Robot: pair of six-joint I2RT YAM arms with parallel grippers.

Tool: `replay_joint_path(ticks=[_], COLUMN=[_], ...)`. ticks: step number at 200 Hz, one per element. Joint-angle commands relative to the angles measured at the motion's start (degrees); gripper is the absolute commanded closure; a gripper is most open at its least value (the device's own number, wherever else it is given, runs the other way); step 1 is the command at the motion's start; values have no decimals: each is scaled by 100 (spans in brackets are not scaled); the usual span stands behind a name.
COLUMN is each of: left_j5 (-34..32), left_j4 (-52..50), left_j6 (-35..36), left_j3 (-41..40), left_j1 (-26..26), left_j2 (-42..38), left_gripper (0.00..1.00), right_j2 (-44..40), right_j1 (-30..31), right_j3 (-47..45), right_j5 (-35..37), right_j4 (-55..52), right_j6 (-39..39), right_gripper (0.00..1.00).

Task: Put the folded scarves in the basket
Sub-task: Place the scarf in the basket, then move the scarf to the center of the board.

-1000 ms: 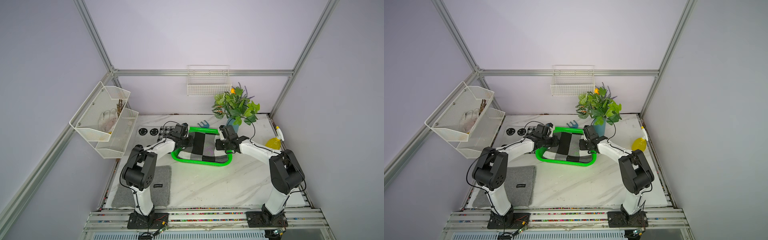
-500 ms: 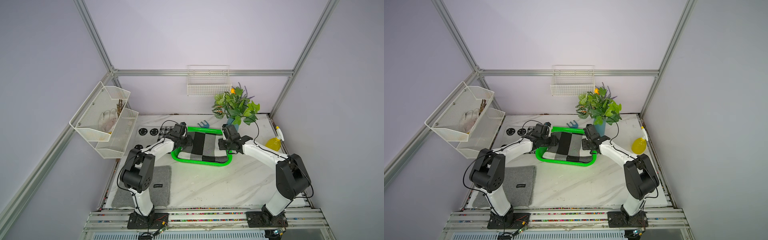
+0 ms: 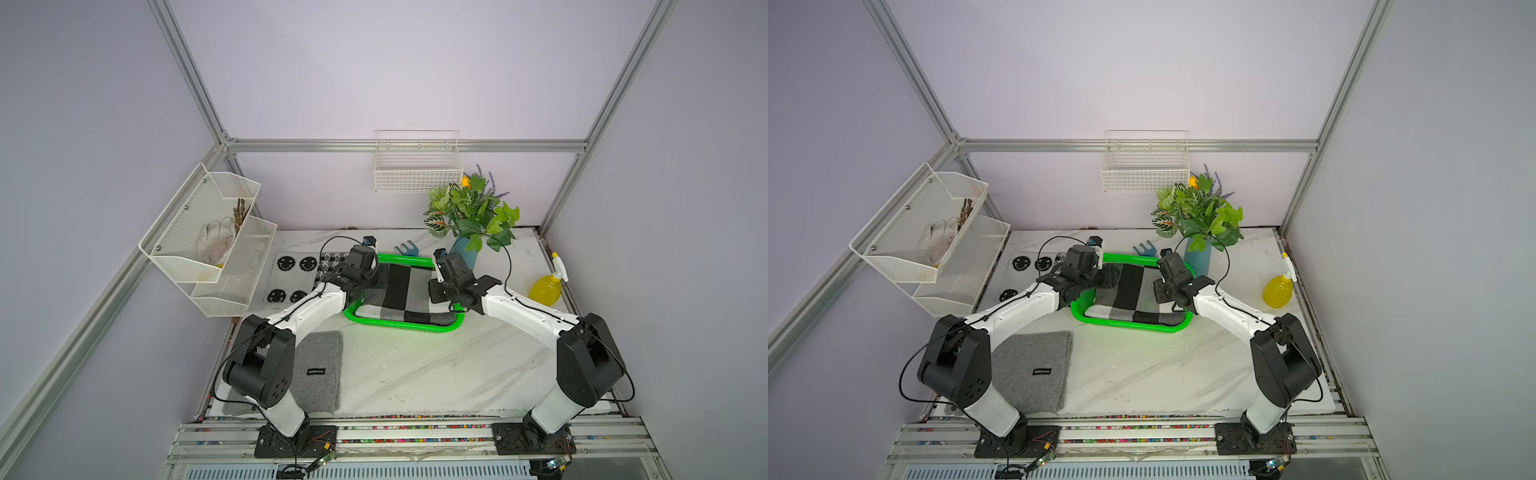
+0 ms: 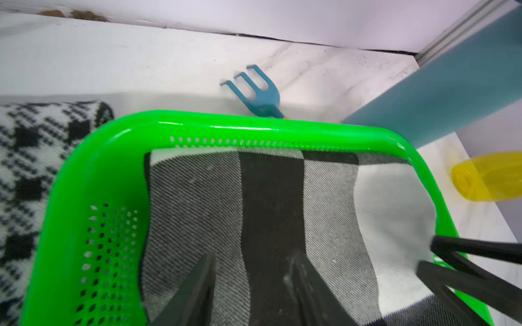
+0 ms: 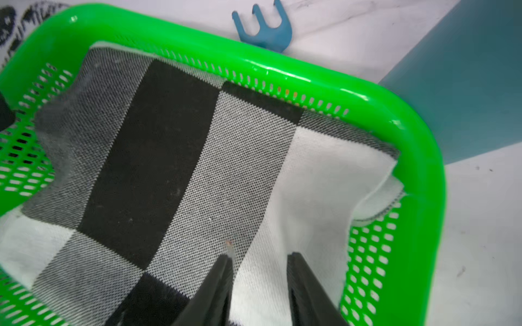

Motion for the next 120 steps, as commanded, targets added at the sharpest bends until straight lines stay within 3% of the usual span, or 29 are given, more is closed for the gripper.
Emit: replay_joint_path(ticks=[1, 22, 52, 81, 120], left_j5=[472, 714, 352, 269, 339], left_j4=[798, 590, 417, 156, 199], left_j6=[5, 44, 34, -33, -54], left_j3=[39, 401, 504, 445, 24], left_j1=[29, 29, 193, 399, 412], left_j2=[153, 708, 1057, 1276, 613], left_gripper=[52, 52, 52, 52, 53], right_j2=[352, 484, 779, 623, 557], right_j1=[14, 10, 5, 9, -1], right_j3=[218, 99, 115, -87, -215], right_j5=[250, 831, 1452, 1617, 1954], right_j4=[168, 143, -107, -239, -403], right_j6=[-17, -44, 6, 48, 31], right_gripper=[71, 77, 81, 79, 78])
